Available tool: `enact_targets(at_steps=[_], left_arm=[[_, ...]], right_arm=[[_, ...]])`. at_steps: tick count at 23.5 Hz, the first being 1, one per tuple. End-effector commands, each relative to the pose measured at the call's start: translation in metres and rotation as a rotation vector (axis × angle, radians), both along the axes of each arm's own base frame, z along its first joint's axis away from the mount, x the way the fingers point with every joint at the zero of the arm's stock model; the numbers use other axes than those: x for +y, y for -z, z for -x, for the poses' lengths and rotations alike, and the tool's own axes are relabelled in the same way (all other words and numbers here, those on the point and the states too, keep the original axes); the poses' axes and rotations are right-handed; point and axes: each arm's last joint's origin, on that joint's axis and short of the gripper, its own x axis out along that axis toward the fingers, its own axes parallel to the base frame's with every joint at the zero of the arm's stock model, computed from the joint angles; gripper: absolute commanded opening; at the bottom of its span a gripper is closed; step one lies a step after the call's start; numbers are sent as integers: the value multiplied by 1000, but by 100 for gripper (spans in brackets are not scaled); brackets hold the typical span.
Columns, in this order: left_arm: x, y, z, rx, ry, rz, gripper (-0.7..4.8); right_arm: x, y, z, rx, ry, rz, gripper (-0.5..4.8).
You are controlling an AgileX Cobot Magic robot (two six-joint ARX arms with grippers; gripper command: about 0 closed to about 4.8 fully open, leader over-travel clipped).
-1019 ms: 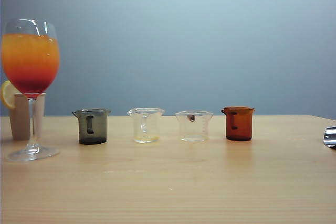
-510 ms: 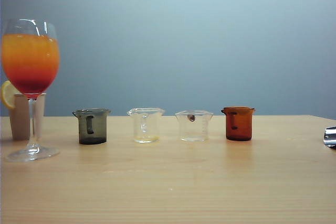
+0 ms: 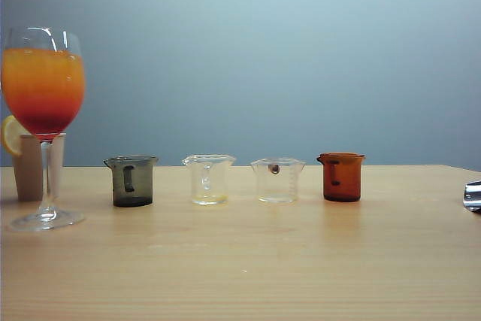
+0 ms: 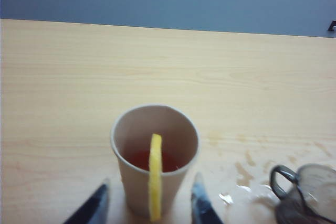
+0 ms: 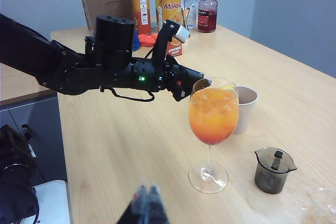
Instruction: Pick up the lemon slice from the paper cup on the left and carefully insert it into the rim of the goblet.
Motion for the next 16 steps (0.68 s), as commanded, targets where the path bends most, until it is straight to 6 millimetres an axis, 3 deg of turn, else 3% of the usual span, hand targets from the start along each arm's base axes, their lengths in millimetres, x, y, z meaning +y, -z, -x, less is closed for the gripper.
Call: enact_targets(at_steps=[1,16], left_arm=[[-4,-1,-6,-33,-4,-9,200],[-9,9,-18,-51,-33,-1,215]], right_arm=[[0,-4,0,-12,-2,-20,-5],[0,-4,0,-12,-2,-20,-5]])
